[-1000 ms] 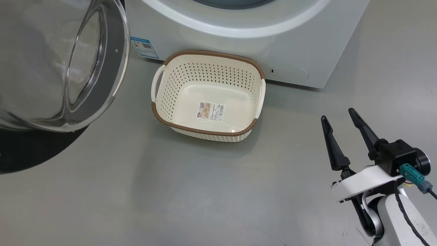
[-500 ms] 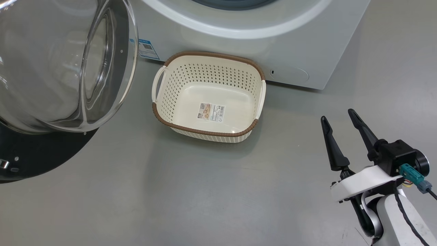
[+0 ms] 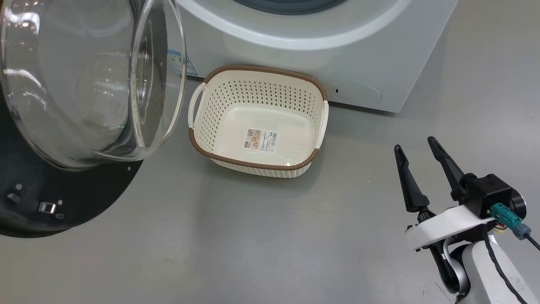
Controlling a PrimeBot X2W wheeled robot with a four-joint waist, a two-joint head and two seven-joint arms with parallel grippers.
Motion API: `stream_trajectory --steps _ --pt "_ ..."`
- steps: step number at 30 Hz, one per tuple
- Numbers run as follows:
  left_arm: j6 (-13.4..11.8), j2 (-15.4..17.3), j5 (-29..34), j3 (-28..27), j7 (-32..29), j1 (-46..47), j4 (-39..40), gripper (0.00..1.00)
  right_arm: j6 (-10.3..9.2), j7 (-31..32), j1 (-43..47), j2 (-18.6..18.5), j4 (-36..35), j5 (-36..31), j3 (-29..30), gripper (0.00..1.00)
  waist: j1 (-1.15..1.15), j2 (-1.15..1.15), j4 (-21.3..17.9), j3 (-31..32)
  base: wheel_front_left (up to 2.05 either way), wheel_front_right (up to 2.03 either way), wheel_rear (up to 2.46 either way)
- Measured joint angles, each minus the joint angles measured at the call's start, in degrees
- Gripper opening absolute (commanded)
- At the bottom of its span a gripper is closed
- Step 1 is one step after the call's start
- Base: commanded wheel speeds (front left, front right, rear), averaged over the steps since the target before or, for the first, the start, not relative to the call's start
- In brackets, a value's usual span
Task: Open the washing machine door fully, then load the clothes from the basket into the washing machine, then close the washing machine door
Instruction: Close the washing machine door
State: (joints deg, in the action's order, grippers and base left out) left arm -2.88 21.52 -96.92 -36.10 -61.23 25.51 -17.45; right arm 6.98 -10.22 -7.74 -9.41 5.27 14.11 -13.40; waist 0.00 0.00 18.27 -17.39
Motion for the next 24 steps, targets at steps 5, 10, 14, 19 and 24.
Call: stream_trajectory --steps 5,10,14,19,24 --pt "-0.20 -0.93 -1.80 2.74 -3.86 -0.29 3.25 0.00 0.00 -0.23 0.00 0.23 0.46 0.15 0.00 1.00 0.00 0.00 -0.16 0.29 0.00 0.00 0.00" --pt "-0.30 -2.65 -3.10 3.76 -6.34 -0.99 5.86 0.00 -0.01 -0.56 -0.01 0.54 0.74 0.45 0.01 1.00 0.00 0.00 -0.30 0.63 0.00 0.00 0.00" --pt "-0.53 -3.87 -4.10 4.91 -8.21 -1.43 8.15 0.00 -0.03 -0.71 -0.01 0.76 0.93 0.52 0.01 1.00 0.00 0.00 -0.46 0.83 0.00 0.00 0.00" --pt "-0.68 -5.90 -6.13 5.55 -9.40 -1.86 10.88 0.00 -0.03 -1.23 -0.04 2.08 1.66 1.02 -0.48 1.00 0.00 0.00 -1.14 1.06 0.00 0.00 0.00" --pt "-0.69 -6.95 -6.44 6.82 -10.40 -2.98 13.29 0.00 -0.02 -1.48 -0.20 2.44 2.21 1.11 -1.07 1.00 0.00 0.00 -2.69 1.47 0.00 0.00 0.00"
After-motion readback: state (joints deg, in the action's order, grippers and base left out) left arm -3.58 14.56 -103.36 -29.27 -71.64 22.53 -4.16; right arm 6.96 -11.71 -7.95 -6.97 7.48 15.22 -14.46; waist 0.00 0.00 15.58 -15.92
